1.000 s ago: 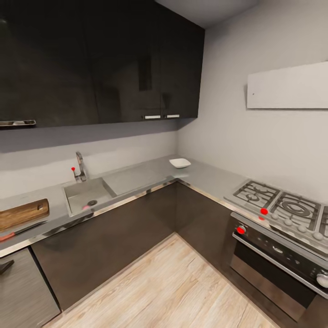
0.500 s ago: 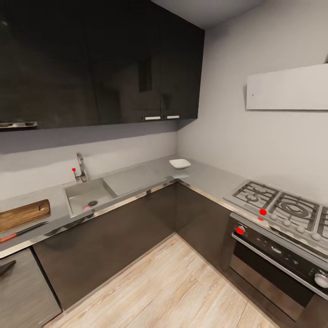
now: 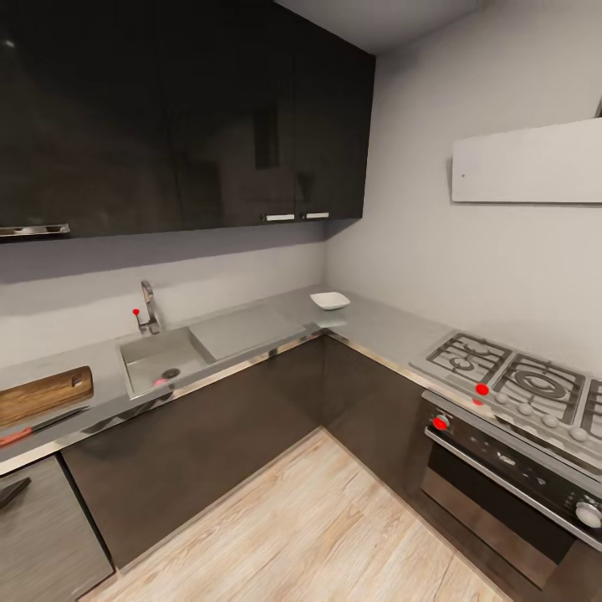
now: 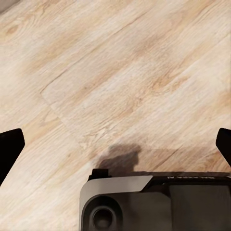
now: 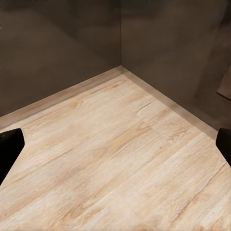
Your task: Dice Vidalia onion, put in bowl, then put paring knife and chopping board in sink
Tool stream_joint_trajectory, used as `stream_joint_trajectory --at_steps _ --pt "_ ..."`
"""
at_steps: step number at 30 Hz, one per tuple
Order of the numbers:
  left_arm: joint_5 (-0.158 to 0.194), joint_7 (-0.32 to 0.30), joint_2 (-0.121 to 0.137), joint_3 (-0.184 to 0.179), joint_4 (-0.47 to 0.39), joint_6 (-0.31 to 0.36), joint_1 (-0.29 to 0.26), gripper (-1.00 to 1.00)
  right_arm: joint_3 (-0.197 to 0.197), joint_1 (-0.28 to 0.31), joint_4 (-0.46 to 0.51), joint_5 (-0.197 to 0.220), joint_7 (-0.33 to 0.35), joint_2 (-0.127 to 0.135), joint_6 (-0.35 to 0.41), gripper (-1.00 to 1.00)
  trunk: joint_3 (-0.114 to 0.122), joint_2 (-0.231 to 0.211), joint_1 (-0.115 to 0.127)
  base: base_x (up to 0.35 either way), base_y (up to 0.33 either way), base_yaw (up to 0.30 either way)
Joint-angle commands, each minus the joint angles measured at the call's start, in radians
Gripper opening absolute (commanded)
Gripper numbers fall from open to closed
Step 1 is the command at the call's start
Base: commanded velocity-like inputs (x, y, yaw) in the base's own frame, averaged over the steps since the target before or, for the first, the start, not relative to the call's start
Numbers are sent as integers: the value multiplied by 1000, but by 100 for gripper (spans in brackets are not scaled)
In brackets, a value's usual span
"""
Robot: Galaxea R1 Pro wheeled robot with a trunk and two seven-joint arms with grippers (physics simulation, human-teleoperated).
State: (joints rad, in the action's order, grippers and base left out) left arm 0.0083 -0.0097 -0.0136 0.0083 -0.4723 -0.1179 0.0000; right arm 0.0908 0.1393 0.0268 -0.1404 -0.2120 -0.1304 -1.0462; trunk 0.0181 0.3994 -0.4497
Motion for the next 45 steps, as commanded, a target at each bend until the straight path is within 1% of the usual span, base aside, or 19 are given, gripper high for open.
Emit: stream_joint_trajectory --at_steps 1,17,22,26,32,45 --pt "1 -1 0 1 0 -2 0 100 7 0 -1 -4 -10 0 -1 100 0 1 0 0 0 0" --pt "1 -1 0 0 1 -3 0 100 9 0 -1 -4 -10 1 -1 100 0 1 0 0 0 0" --pt "1 -1 1 0 0 -4 0 100 7 0 -1 -3 -12 -2 -1 100 0 1 0 0 0 -1" --pt "1 -1 0 1 -1 -3 0 100 7 0 -1 -1 -11 -4 -1 100 3 1 0 36 7 -165" --pt "1 -1 0 1 -2 -2 0 100 7 0 -1 -1 -10 -3 -1 100 9 1 0 248 74 -213" --pt "1 -1 0 1 -1 -2 0 100 7 0 -1 -1 -10 -3 -1 100 23 1 0 325 42 -208"
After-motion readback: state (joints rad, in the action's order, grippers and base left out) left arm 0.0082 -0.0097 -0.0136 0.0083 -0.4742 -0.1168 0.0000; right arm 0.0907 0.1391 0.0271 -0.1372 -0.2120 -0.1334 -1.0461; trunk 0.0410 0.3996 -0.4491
